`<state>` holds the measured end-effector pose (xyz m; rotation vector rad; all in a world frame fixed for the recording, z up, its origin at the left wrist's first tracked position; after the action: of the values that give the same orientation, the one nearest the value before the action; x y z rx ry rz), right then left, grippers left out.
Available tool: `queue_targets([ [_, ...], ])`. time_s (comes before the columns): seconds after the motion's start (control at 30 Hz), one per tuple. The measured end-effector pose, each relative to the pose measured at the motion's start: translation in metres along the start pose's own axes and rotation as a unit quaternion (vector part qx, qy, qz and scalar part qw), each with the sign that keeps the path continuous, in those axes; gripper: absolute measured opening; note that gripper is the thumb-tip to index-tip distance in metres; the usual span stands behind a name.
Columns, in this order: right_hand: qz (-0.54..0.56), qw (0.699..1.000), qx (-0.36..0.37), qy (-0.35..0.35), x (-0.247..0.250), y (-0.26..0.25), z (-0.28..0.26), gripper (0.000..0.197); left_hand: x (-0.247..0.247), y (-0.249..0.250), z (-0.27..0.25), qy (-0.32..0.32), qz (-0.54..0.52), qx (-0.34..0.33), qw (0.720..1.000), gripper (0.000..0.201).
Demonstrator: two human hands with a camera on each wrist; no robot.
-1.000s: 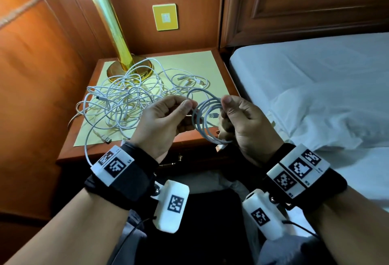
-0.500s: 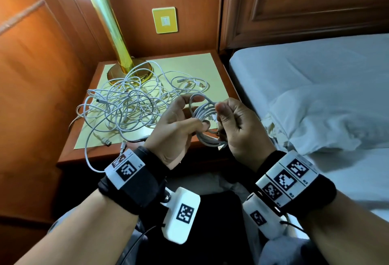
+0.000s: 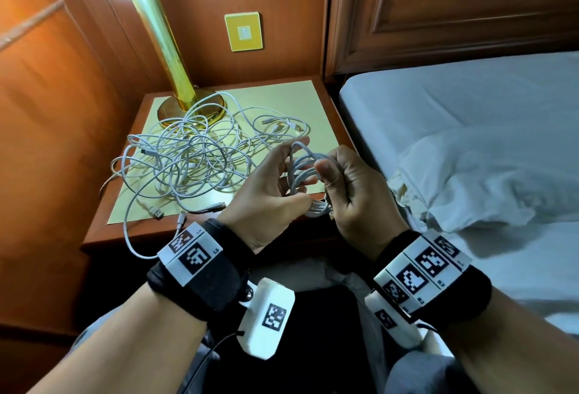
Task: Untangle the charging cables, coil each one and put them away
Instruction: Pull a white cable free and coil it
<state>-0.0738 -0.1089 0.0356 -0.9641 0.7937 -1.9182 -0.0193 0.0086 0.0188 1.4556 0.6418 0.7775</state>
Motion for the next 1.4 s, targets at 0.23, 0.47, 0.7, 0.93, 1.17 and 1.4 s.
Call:
queue_targets([
  [0.23,-0.042,0.999,0.018,-0.005,-0.004,-0.001,0.000,0.022,0.005,-0.007,0.000,-0.059,0.017,0.046,0.997,0.107],
  [0.47,-0.025,0.996,-0.057,0.065,0.018,0.026,0.010,0.038,0.006,-0.015,-0.006,-0.096,0.029,0.061,0.993,0.095],
  [0.7,0.205,0.956,-0.181,0.110,0.022,0.041,0.014,0.034,0.025,-0.003,-0.006,0.090,0.165,-0.021,0.982,0.018],
  [0.93,0.316,0.926,-0.167,0.117,0.015,0.033,0.012,0.038,0.008,-0.012,-0.007,0.054,0.169,0.048,0.983,0.023],
  [1.17,0.413,0.887,-0.186,0.091,0.003,0.028,0.007,0.032,-0.010,-0.030,-0.008,0.059,-0.067,0.179,0.980,0.047],
  [1.4,0.365,0.902,-0.213,0.085,0.005,0.035,0.006,0.040,-0.006,-0.022,-0.001,0.093,-0.187,0.125,0.970,0.027],
])
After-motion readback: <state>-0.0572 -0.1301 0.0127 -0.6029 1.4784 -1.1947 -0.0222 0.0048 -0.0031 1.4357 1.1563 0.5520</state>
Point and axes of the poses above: each hand's wrist, its own z-axis towards the middle knuckle, its own x-axis out of the back of the hand, y = z × x, the point moved 6 cm from there along z, towards the middle knuckle, and after that the axes turned 9 degrees about z, right-handed, at the moved point
